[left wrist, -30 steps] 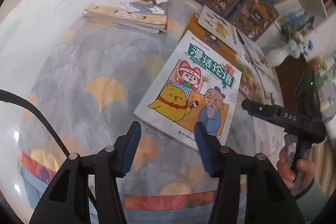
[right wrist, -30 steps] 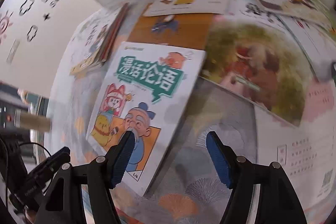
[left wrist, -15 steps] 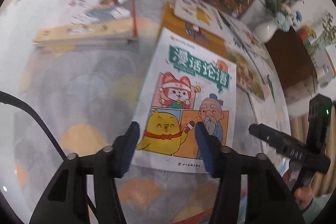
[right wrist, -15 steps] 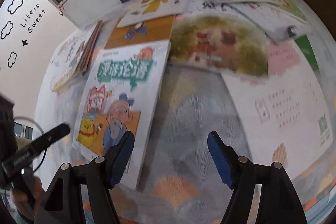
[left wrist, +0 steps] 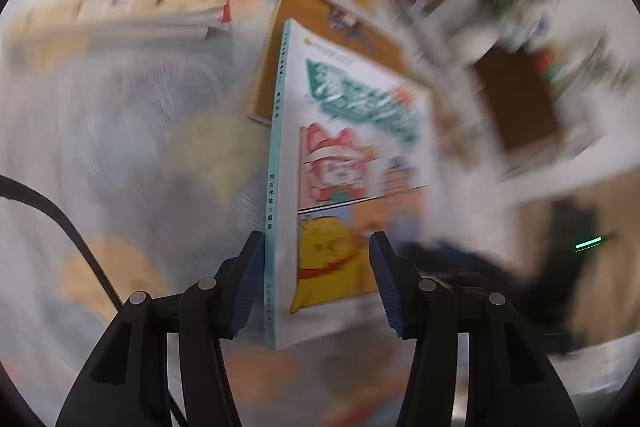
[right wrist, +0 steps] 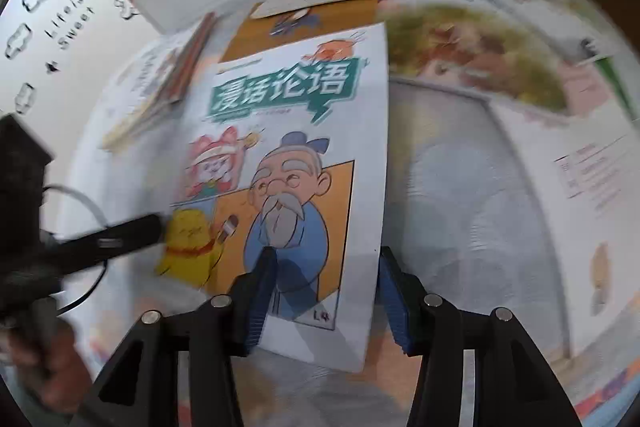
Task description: Organize books
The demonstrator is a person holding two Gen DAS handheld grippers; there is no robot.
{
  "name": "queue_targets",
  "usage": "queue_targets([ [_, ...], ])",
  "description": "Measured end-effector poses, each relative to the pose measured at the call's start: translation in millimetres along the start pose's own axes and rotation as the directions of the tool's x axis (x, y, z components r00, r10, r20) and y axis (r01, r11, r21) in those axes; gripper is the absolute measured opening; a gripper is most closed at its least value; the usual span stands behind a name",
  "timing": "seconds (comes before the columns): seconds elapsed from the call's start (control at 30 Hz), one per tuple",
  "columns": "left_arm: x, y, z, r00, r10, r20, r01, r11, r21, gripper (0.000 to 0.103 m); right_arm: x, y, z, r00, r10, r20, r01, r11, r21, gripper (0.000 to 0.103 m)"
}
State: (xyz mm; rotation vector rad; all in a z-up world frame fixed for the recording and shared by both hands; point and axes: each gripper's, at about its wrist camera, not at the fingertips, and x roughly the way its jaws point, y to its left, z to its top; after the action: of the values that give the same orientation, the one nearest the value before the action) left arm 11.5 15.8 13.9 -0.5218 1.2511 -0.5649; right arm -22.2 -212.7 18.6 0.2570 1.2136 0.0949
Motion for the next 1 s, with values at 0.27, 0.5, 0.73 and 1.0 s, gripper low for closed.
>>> queue_targets([
  [0.27,-7,-9,-18,0.999,0.005,0.052,-0.005,1.0,0.007,0.022,-6,-31,-4,0.988,0.153,0.028,-0.156,0.975,0.159,0.049],
  [0.5,4,-3,-29,0.999,0.034,0.011,-0.034,0.999,-0.025,0.009,-8,-27,-7,0.99,0.14,0.029,-0.143,0.979,0.149,0.051],
  [0.73,-2,-12,-8,0.99,-0.138,0.033,0.141,0.981,-0.131,0.009,-5,-43,1,0.963,0.267,-0.014,-0.251,0.92,0.3,0.052],
  [1.0,15,-15,15,0.948,-0.316,-0.019,0.299,0.913,-0.276,0.009,-7,-86,-21,0.833,0.553,0.022,-0.489,0.717,0.497,0.064],
])
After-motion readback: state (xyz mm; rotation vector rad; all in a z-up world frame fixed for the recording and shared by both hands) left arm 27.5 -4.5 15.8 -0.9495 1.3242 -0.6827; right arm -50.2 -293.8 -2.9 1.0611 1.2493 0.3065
